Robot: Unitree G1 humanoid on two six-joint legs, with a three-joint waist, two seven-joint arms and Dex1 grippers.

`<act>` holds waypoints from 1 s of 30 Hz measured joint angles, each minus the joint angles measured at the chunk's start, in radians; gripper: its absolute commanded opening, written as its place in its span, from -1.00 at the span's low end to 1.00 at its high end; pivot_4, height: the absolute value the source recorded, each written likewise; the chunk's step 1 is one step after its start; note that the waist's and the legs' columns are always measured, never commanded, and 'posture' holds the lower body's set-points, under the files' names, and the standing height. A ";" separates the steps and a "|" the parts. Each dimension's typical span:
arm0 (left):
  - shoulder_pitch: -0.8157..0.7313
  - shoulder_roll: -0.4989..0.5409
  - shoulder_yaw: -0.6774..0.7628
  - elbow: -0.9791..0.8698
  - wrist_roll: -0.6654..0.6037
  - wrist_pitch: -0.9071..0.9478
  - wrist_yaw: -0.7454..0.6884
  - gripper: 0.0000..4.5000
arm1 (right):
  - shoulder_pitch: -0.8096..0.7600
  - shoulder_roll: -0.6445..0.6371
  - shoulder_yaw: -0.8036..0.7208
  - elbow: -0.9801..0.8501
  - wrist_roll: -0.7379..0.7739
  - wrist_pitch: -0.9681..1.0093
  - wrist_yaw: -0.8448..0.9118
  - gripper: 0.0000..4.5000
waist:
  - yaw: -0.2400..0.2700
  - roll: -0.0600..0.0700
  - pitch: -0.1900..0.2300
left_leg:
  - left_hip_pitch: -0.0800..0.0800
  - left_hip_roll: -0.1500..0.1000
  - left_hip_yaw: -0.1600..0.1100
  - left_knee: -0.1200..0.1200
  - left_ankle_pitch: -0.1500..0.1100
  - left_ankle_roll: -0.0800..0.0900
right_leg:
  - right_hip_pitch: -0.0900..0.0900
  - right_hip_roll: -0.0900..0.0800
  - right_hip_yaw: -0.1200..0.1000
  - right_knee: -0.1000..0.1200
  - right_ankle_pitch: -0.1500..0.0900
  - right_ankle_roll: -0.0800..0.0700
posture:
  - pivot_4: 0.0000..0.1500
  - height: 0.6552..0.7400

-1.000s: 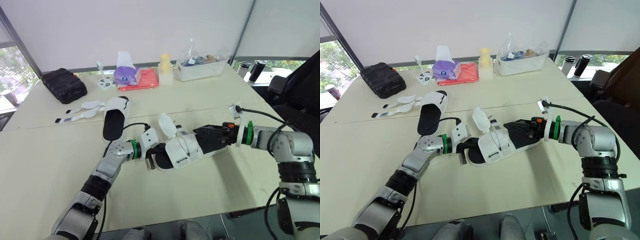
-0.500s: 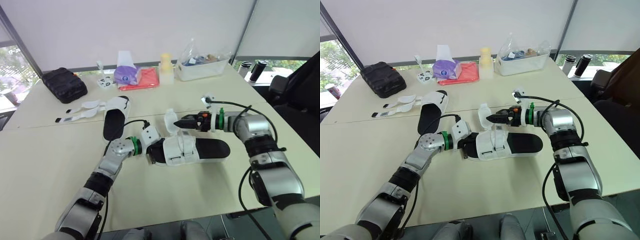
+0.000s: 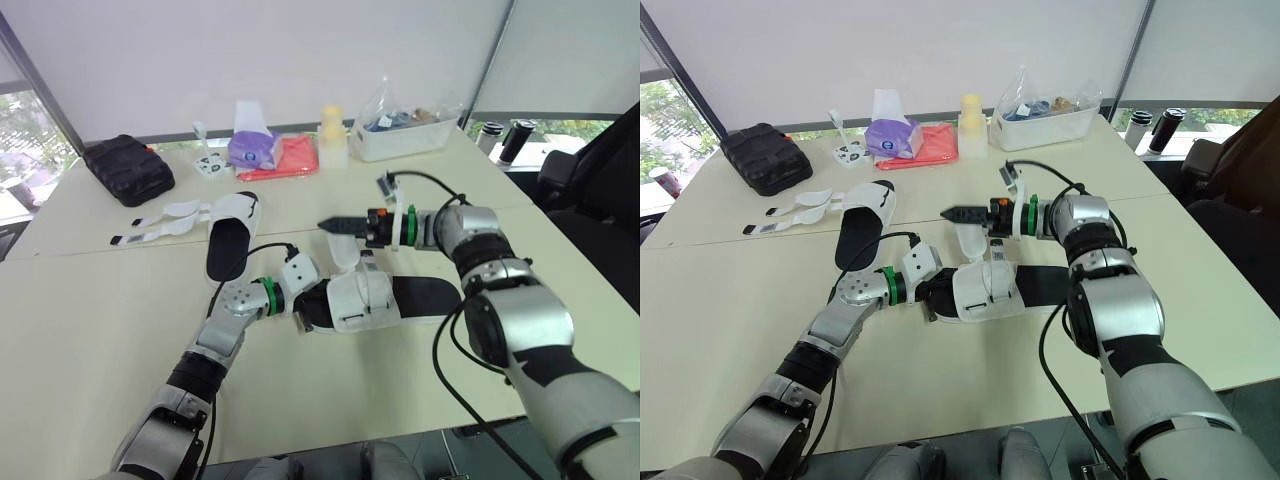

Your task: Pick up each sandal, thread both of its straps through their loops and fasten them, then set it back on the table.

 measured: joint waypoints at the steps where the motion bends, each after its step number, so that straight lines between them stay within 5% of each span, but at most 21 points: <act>1: 0.002 -0.001 0.000 -0.003 0.001 0.001 0.004 -1.00 | -0.005 0.010 -0.019 0.023 0.000 0.000 -0.028 0.89 | 0.000 0.000 0.000 | 0.000 0.000 0.000 0.000 0.000 0.000 | 0.000 0.000 0.000 0.000 0.000 0.000 | 1.00 1.00; 4: 0.013 -0.002 0.000 -0.018 0.003 0.003 0.016 -1.00 | -0.005 0.039 -0.052 0.069 -0.003 -0.011 -0.083 0.89 | 0.000 0.000 0.000 | 0.000 0.000 0.000 0.000 0.000 0.000 | 0.000 0.000 0.000 0.001 0.000 0.000 | 1.00 1.00; 7: 0.033 -0.002 0.003 -0.041 0.005 0.009 0.033 -1.00 | -0.005 0.057 -0.074 0.085 -0.014 -0.039 -0.132 0.55 | -0.003 0.000 0.000 | 0.000 0.000 0.000 0.000 0.000 0.000 | 0.000 0.000 0.000 0.002 0.000 0.000 | 1.00 1.00; 14: 0.070 -0.001 0.009 -0.094 0.005 0.038 0.055 -1.00 | -0.005 0.063 -0.152 0.091 -0.021 -0.094 -0.213 -0.98 | -0.006 0.000 0.000 | 0.000 0.000 0.000 0.000 0.000 0.000 | 0.000 0.000 0.000 0.002 0.000 0.000 | 1.00 1.00; 22: 0.075 -0.001 0.009 -0.108 0.005 0.047 0.056 -1.00 | -0.003 0.067 -0.119 0.086 -0.073 -0.133 -0.126 -0.98 | -0.007 0.000 0.000 | 0.000 0.000 0.000 0.000 0.000 0.000 | 0.000 0.000 0.000 0.002 0.000 0.000 | 1.00 1.00; 30: 0.080 0.000 0.008 -0.117 0.005 0.054 0.054 -1.00 | 0.191 0.060 0.117 -0.208 -0.243 -0.657 0.161 -0.98 | -0.007 0.000 0.000 | 0.000 0.000 0.001 0.000 0.000 0.000 | 0.000 0.000 0.000 0.002 0.000 0.000 | 1.00 1.00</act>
